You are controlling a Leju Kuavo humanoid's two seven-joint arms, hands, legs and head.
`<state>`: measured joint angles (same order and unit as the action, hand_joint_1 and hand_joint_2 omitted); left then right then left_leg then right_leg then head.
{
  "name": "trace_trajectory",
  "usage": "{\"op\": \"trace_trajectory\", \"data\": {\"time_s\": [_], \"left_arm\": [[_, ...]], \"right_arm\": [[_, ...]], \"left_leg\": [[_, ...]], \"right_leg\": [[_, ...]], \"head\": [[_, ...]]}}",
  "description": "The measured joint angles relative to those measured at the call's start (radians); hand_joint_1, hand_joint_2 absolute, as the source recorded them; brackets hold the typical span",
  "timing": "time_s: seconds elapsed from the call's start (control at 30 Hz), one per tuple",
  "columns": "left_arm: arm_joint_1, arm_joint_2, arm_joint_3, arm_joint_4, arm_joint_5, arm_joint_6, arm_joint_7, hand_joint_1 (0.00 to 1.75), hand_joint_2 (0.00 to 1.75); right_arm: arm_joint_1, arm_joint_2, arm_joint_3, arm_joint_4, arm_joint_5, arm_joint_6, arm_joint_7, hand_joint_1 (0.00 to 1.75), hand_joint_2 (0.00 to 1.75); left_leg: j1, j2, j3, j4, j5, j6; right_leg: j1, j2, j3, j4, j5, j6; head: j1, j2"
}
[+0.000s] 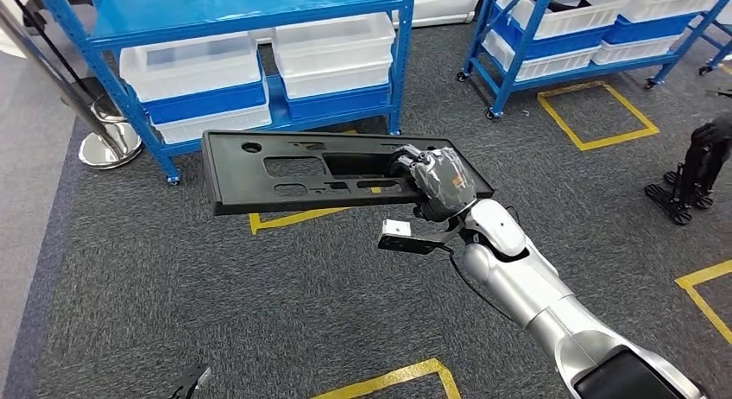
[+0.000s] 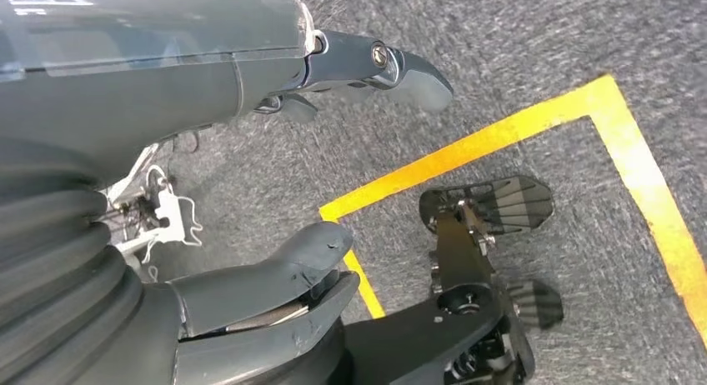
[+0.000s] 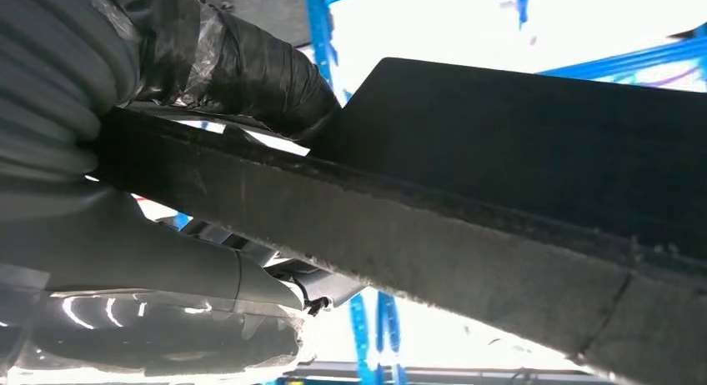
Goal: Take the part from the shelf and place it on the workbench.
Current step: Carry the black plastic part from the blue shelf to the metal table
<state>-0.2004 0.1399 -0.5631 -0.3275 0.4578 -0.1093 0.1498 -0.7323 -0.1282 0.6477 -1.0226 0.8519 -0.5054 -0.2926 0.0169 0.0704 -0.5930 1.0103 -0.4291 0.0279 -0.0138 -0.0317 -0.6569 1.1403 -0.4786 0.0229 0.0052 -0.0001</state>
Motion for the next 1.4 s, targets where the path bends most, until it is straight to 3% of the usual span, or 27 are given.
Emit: {"op": "trace_trajectory", "data": {"time_s": [0.03,0.1,0.17,0.23,0.3,0.37,0.4,0.43,0.47,0.53,0.6,0.67,0.7,0.77,0.83,0.9,0.93,1.0,1.07,1.1,1.17,1.2,1.27,1.33,1.4], "left_arm": [[-0.001,0.0,0.002,0.002,-0.001,0.0,-0.001,0.0,1.75],[-0.001,-0.001,0.009,0.007,-0.006,-0.002,-0.004,0.0,1.75],[-0.001,-0.001,0.016,0.01,-0.01,-0.003,-0.007,0.0,1.75],[0.001,-0.002,0.021,0.013,-0.012,-0.003,-0.01,0.0,1.75],[0.005,-0.001,0.024,0.019,-0.015,-0.003,-0.011,0.0,1.75],[0.013,-0.001,0.027,0.024,-0.02,-0.003,-0.012,0.0,1.75],[0.017,-0.001,0.028,0.026,-0.023,-0.004,-0.012,0.0,1.75],[0.019,-0.001,0.029,0.027,-0.026,-0.004,-0.012,0.0,1.75],[0.02,0.0,0.03,0.029,-0.028,-0.004,-0.012,0.0,1.75],[0.021,0.004,0.033,0.032,-0.03,-0.003,-0.011,0.0,1.75],[0.02,0.008,0.037,0.036,-0.03,-0.003,-0.01,0.0,1.75],[0.018,0.009,0.04,0.038,-0.031,-0.003,-0.011,0.0,1.75],[0.017,0.008,0.042,0.038,-0.033,-0.003,-0.012,0.0,1.75],[0.017,0.007,0.045,0.038,-0.041,-0.003,-0.014,0.0,1.75],[0.021,0.008,0.045,0.039,-0.052,-0.004,-0.016,0.0,1.75],[0.027,0.008,0.046,0.04,-0.065,-0.007,-0.019,0.0,1.75],[0.028,0.007,0.046,0.041,-0.072,-0.01,-0.02,0.0,1.75],[0.03,0.007,0.046,0.041,-0.086,-0.015,-0.023,0.0,1.75],[0.03,0.011,0.046,0.041,-0.096,-0.02,-0.026,0.0,1.75],[0.03,0.014,0.046,0.041,-0.1,-0.022,-0.026,0.0,1.75],[0.028,0.018,0.046,0.041,-0.108,-0.025,-0.025,0.0,1.75],[0.027,0.02,0.046,0.04,-0.112,-0.027,-0.026,0.0,1.75],[0.026,0.025,0.046,0.04,-0.12,-0.028,-0.027,0.0,1.75],[0.03,0.029,0.046,0.041,-0.126,-0.031,-0.029,0.0,1.75],[0.035,0.031,0.046,0.041,-0.134,-0.035,-0.03,0.0,1.75]], "right_arm": [[-0.001,0.001,0.0,-0.002,0.0,0.0,0.0,1.75,1.75],[-0.002,0.003,0.001,-0.008,0.0,0.001,0.004,1.75,1.75],[-0.001,0.004,0.002,-0.011,0.001,0.001,0.007,1.75,1.75],[-0.001,0.006,0.002,-0.014,0.003,0.001,0.012,1.75,1.75],[0.0,0.012,0.003,-0.016,0.003,0.001,0.016,1.75,1.75],[0.005,0.016,0.007,-0.016,0.004,0.002,0.016,1.75,1.75],[0.009,0.017,0.009,-0.016,0.005,0.002,0.017,1.75,1.75],[0.012,0.017,0.012,-0.017,0.006,0.003,0.019,1.75,1.75],[0.014,0.017,0.013,-0.019,0.006,0.004,0.021,1.75,1.75],[0.015,0.017,0.015,-0.024,0.007,0.004,0.024,1.75,1.75],[0.015,0.017,0.015,-0.027,0.008,0.006,0.027,1.75,1.75],[0.018,0.017,0.016,-0.028,0.008,0.006,0.029,1.75,1.75],[0.019,0.016,0.016,-0.029,0.008,0.006,0.029,1.75,1.75],[0.017,0.014,0.015,-0.032,0.011,0.005,0.031,1.75,1.75],[0.018,0.011,0.015,-0.038,0.018,0.005,0.038,1.75,1.75],[0.028,0.004,0.015,-0.048,0.024,0.005,0.045,1.75,1.75],[0.032,-0.001,0.015,-0.056,0.029,0.006,0.049,1.75,1.75],[0.037,-0.014,0.014,-0.075,0.04,0.008,0.063,1.75,1.75],[0.035,-0.024,0.011,-0.096,0.05,0.01,0.075,1.75,1.75],[0.034,-0.028,0.009,-0.105,0.054,0.012,0.08,1.75,1.75],[0.034,-0.041,0.006,-0.123,0.06,0.016,0.088,1.75,1.75],[0.035,-0.048,0.004,-0.131,0.062,0.017,0.091,1.75,1.75],[0.036,-0.06,-0.003,-0.147,0.063,0.018,0.096,1.75,1.75],[0.037,-0.064,-0.008,-0.156,0.062,0.015,0.094,1.75,1.75],[0.042,-0.068,-0.009,-0.158,0.063,0.013,0.091,1.75,1.75]], "left_leg": [[-0.002,0.009,-0.001,0.004,-0.002,-0.005],[-0.007,0.027,-0.002,0.008,-0.004,-0.017],[-0.007,0.039,-0.002,0.007,-0.004,-0.029],[-0.002,0.01,-0.014,0.036,-0.03,-0.041],[0.001,-0.041,-0.057,0.14,-0.096,-0.048],[0.001,-0.06,-0.112,0.264,-0.148,-0.048],[0.001,-0.063,-0.122,0.288,-0.149,-0.046],[0.0,-0.065,-0.114,0.273,-0.129,-0.043],[0.0,-0.072,-0.088,0.221,-0.096,-0.038],[0.0,-0.114,-0.023,0.087,-0.04,-0.023],[-0.003,-0.143,0.009,0.019,-0.026,-0.014],[-0.005,-0.127,0.014,0.005,-0.024,-0.012],[-0.003,-0.115,0.018,-0.003,-0.019,-0.008],[0.002,-0.087,0.025,-0.019,-0.009,0.0],[0.001,-0.061,0.026,-0.023,-0.008,0.004],[0.002,-0.034,0.026,-0.021,-0.01,0.003],[0.003,-0.022,0.025,-0.019,-0.012,0.0],[0.006,-0.001,0.026,-0.01,-0.02,-0.009],[0.002,0.019,0.025,0.001,-0.03,-0.023],[-0.001,0.029,0.025,0.005,-0.034,-0.03],[-0.002,0.049,0.03,0.004,-0.039,-0.042],[0.0,0.047,0.032,0.007,-0.044,-0.048],[0.005,0.007,0.014,0.053,-0.082,-0.054],[0.006,-0.045,-0.041,0.174,-0.146,-0.053],[0.004,-0.061,-0.094,0.279,-0.175,-0.049]], "right_leg": [[0.004,-0.017,0.031,-0.059,0.019,-0.005],[0.012,-0.029,0.05,-0.106,0.025,-0.017],[0.011,-0.006,0.044,-0.108,0.033,-0.029],[0.007,0.013,0.041,-0.114,0.043,-0.044],[0.006,0.032,0.036,-0.116,0.05,-0.054],[0.009,0.057,0.03,-0.114,0.054,-0.059],[0.011,0.07,0.027,-0.113,0.055,-0.06],[0.013,0.084,0.026,-0.111,0.056,-0.059],[0.014,0.097,0.025,-0.109,0.057,-0.059],[0.014,0.12,0.023,-0.106,0.058,-0.056],[0.008,0.142,0.013,-0.104,0.064,-0.045],[0.003,0.163,0.005,-0.107,0.071,-0.03],[0.005,0.156,0.003,-0.105,0.069,-0.025],[0.009,0.104,-0.023,-0.055,0.035,-0.017],[0.005,0.052,-0.08,0.063,-0.028,-0.009],[-0.005,0.039,-0.119,0.148,-0.053,0.001],[-0.009,0.034,-0.113,0.14,-0.039,0.005],[-0.015,0.007,-0.052,0.029,0.019,0.01],[-0.008,-0.027,0.002,-0.074,0.05,0.005],[-0.003,-0.033,0.011,-0.094,0.051,-0.001],[0.0,-0.011,0.007,-0.095,0.051,-0.016],[-0.001,0.0,0.007,-0.096,0.052,-0.022],[-0.005,0.021,0.008,-0.1,0.056,-0.035],[-0.003,0.043,0.007,-0.1,0.058,-0.045],[0.004,0.071,0.007,-0.099,0.058,-0.049]], "head": [[0.0,0.0],[0.0,0.0],[0.0,0.0],[0.0,0.0],[-0.001,0.0],[-0.001,0.0],[-0.001,0.0],[-0.001,0.0],[-0.001,0.0],[0.0,0.0],[0.0,0.0],[-0.001,0.0],[-0.001,0.0],[0.002,0.0],[0.004,0.0],[0.004,0.0],[0.004,0.0],[0.004,0.0],[0.004,0.0],[0.003,0.0],[0.003,0.0],[0.003,0.0],[0.003,0.0],[0.002,0.0],[0.002,0.0]]}}
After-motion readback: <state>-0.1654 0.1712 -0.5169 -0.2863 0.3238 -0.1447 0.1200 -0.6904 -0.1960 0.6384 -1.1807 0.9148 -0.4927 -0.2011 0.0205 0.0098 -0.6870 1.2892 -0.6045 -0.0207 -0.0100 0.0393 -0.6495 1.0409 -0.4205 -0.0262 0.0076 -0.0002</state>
